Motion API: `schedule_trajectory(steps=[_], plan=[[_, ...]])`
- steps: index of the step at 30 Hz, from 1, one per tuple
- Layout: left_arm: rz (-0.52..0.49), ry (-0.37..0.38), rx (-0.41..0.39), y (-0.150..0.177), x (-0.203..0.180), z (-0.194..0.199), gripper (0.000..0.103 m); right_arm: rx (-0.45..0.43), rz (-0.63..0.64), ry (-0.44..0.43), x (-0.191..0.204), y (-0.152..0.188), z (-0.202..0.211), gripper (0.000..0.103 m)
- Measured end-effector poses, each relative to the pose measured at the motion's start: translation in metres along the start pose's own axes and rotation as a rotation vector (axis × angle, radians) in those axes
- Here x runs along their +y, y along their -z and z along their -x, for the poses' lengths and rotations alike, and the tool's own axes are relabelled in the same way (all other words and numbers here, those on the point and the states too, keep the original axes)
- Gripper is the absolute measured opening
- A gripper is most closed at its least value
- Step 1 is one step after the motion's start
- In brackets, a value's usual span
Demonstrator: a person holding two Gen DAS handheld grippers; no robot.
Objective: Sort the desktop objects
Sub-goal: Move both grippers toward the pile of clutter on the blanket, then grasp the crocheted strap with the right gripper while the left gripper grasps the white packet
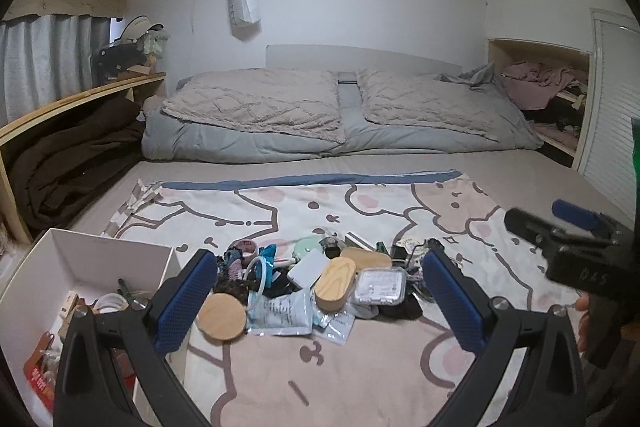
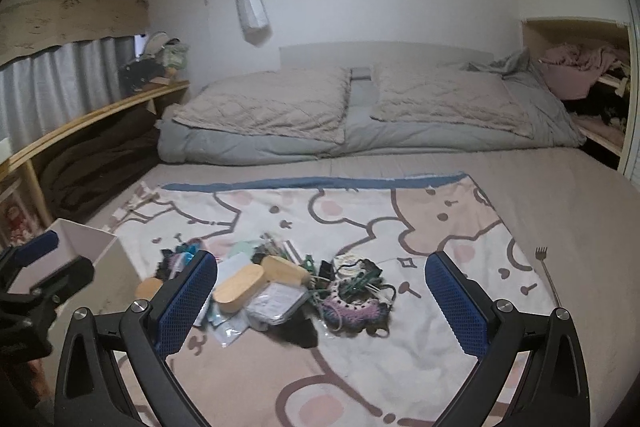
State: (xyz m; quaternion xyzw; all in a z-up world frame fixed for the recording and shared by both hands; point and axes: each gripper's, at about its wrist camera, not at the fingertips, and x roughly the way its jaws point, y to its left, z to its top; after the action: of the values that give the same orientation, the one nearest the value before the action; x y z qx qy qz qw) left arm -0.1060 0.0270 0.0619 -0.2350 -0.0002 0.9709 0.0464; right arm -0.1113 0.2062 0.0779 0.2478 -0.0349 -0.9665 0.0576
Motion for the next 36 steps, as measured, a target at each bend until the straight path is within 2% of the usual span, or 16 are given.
schedule_trajectory(steps=[3,10,19,24,25,28,30,32,35,36], plan=[[0.009,-0.012,0.028,0.001,-0.002,-0.018,0.103,0.023,-0.020,0.009,-0.007,0.003,-0.021,0.103],[0.044,-0.009,0.125,0.023,0.006,-0.064,0.103,0.074,-0.108,0.115,-0.032,0.019,-0.072,0.103],[0.063,-0.041,0.233,0.063,0.017,-0.112,0.103,0.255,-0.151,0.130,-0.058,0.058,-0.129,0.103],[0.065,-0.052,0.260,0.077,0.020,-0.124,0.103,0.296,-0.106,0.091,-0.060,0.074,-0.147,0.101],[0.065,-0.050,0.262,0.079,0.021,-0.126,0.103,0.300,-0.104,0.088,-0.061,0.076,-0.149,0.090],[0.071,-0.052,0.275,0.083,0.022,-0.131,0.102,0.337,-0.126,0.083,-0.066,0.081,-0.158,0.069],[0.078,-0.055,0.279,0.085,0.023,-0.133,0.102,0.355,-0.140,0.055,-0.068,0.084,-0.163,0.057],[0.087,-0.056,0.283,0.088,0.026,-0.136,0.102,0.368,-0.146,0.026,-0.068,0.087,-0.167,0.053],[0.100,-0.045,0.281,0.091,0.029,-0.139,0.102,0.370,-0.129,-0.009,-0.065,0.090,-0.171,0.042],[0.102,-0.044,0.282,0.092,0.030,-0.140,0.102,0.364,-0.122,-0.023,-0.062,0.091,-0.170,0.030]])
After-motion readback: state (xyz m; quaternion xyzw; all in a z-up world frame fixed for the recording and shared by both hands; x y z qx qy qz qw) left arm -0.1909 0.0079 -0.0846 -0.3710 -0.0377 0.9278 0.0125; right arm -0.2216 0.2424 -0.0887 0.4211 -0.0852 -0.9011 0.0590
